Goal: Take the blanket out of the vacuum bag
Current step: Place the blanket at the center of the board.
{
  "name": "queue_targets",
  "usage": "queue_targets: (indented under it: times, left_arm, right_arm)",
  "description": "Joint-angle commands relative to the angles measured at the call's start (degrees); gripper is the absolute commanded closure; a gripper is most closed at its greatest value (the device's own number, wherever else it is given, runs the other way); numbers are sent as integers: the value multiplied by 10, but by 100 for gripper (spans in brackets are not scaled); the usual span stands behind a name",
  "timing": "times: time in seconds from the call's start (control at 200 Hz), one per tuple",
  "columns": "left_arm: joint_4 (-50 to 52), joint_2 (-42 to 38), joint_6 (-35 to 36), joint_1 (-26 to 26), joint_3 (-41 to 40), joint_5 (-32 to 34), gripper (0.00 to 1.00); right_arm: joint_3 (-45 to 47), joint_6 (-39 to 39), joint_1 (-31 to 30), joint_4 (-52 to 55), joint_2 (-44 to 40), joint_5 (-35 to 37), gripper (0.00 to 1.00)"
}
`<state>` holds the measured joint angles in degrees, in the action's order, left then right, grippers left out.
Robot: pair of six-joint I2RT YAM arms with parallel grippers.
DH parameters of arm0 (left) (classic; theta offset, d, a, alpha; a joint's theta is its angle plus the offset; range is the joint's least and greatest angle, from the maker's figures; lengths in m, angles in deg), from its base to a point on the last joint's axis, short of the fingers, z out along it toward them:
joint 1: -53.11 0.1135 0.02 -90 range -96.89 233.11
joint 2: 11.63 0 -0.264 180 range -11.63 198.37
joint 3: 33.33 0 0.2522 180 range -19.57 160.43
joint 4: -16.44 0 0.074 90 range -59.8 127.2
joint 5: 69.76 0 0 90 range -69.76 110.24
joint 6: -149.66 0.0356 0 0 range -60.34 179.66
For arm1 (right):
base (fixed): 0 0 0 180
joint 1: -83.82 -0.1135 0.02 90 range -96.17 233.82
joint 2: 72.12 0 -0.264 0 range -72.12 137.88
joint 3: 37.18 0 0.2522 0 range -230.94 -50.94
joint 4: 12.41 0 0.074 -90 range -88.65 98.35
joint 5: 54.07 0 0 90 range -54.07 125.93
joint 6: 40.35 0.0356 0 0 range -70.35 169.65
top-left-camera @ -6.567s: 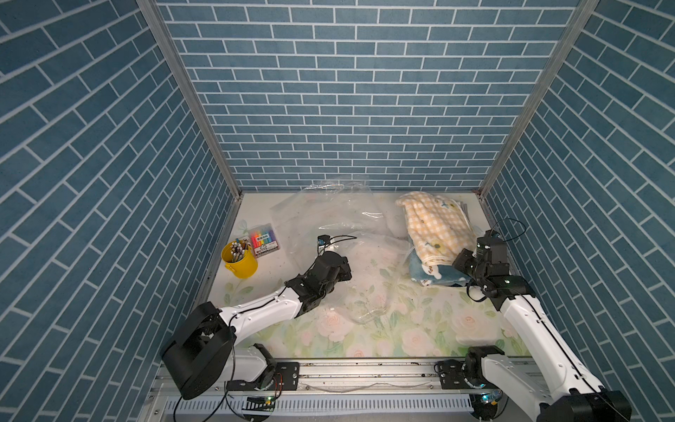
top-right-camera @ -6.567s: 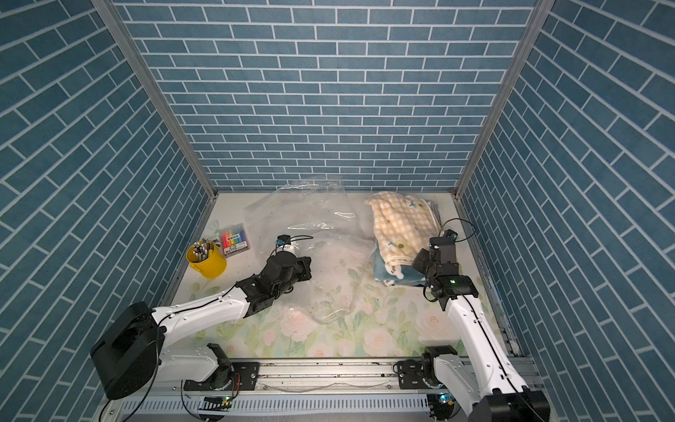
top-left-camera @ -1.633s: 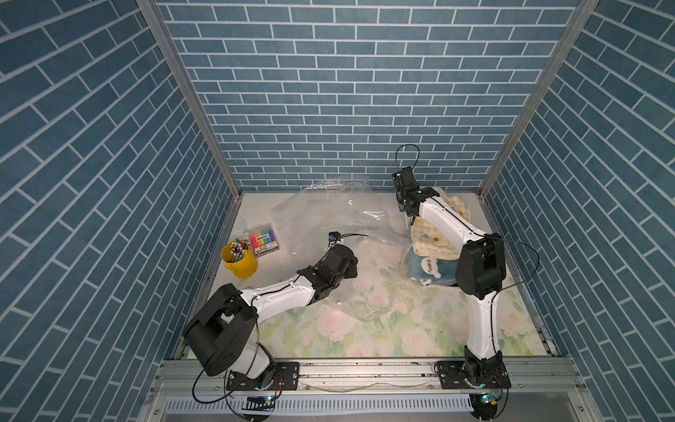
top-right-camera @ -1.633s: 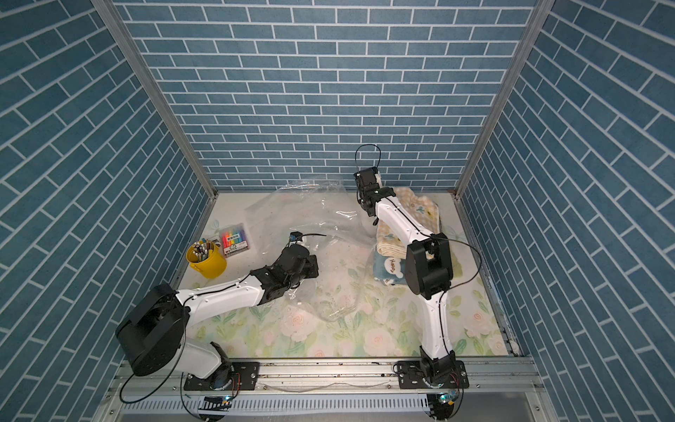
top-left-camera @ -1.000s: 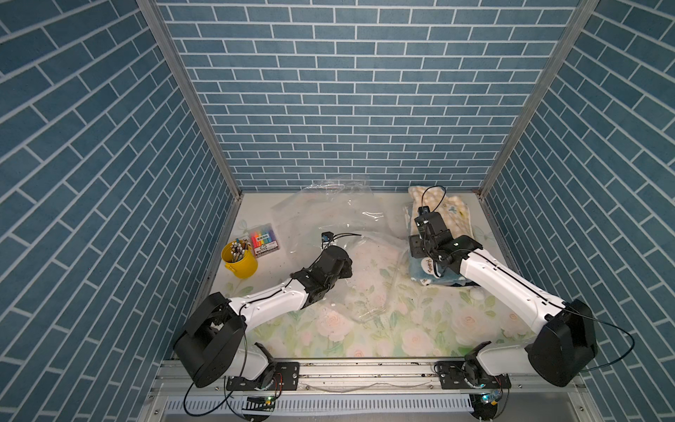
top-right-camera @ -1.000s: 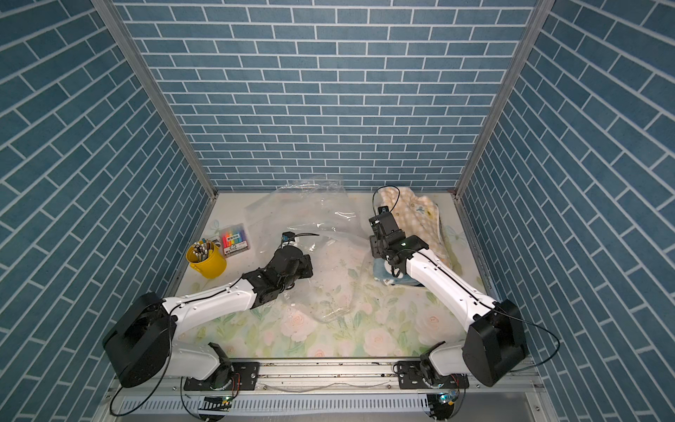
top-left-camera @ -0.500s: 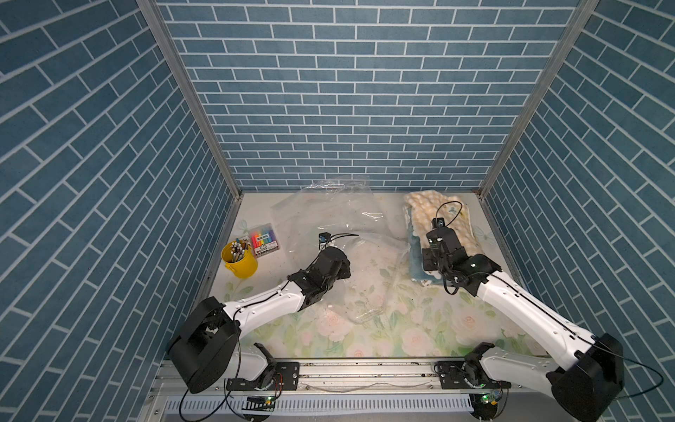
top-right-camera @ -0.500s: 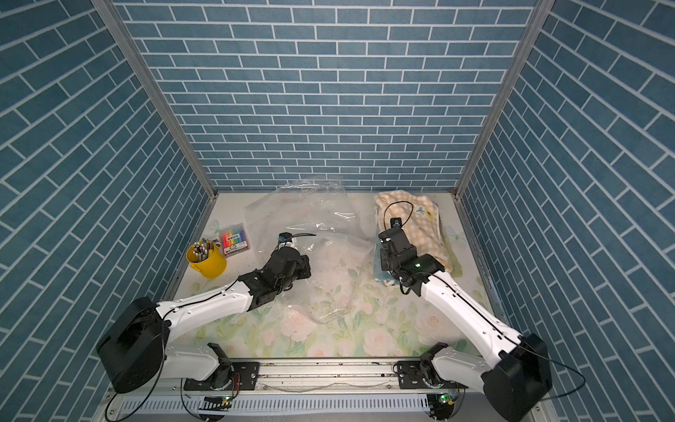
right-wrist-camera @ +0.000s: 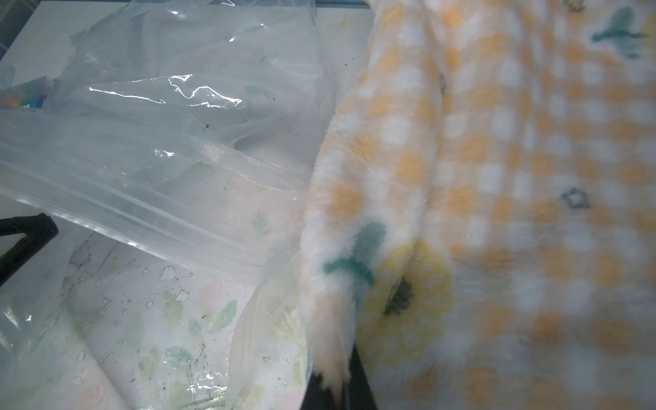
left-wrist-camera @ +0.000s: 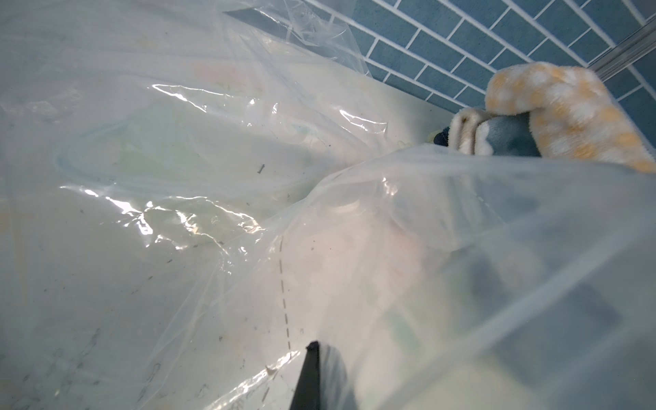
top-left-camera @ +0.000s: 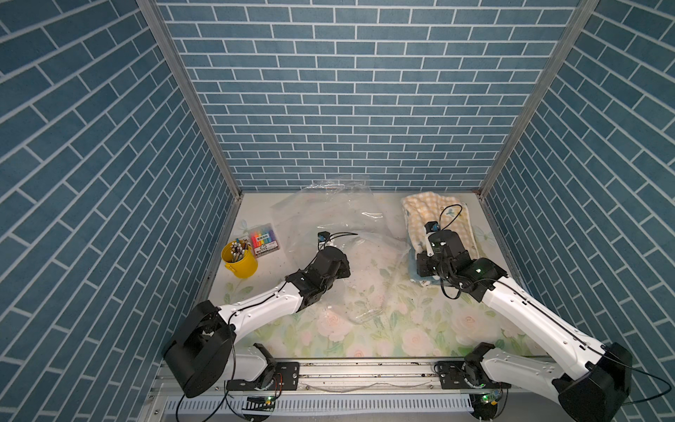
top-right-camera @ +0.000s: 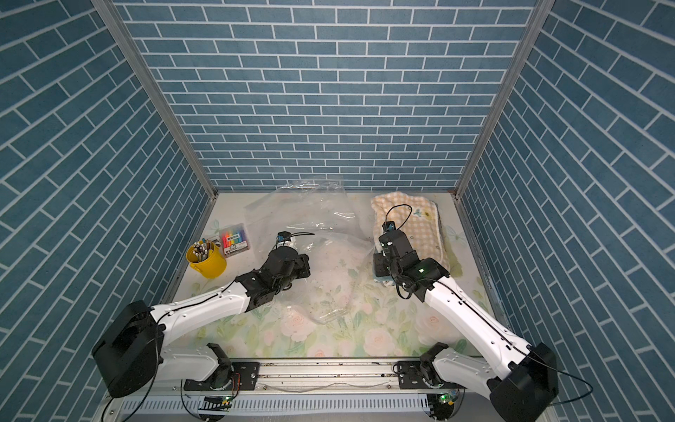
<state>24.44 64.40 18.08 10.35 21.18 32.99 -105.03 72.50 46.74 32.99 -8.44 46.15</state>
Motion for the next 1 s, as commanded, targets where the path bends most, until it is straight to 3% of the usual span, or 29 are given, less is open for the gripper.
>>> queue_targets:
  times: [0.0, 0.195, 0.29, 0.39, 0.495, 0.655, 0.855, 0.995]
  left_arm:
    - [13, -15, 3, 4, -3, 8, 100]
    - [14, -22, 2, 3, -11, 8, 100]
    - [22, -19, 3, 4, -13, 6, 100]
    - [35, -28, 13, 4, -8, 4, 91]
    - [57, -47, 31, 4, 12, -5, 63]
    - [103, -94, 52, 1, 37, -9, 0]
    - [154, -139, 71, -7, 46, -45, 0]
    - [184, -164, 81, -18, 59, -51, 0]
  right_arm:
    - [27, 30, -6, -28, 3, -62, 100]
    - [80, 45, -6, -67, 20, -87, 100]
    - [93, 51, -6, -72, 22, -79, 90]
    - [81, 48, -5, -57, 9, -67, 61]
    - [52, 41, -5, -32, -13, -54, 49]
    - [0, 26, 2, 15, -45, -23, 41]
    - [-48, -2, 18, 80, -56, 43, 39]
    - [-55, -11, 56, 73, -83, 52, 39]
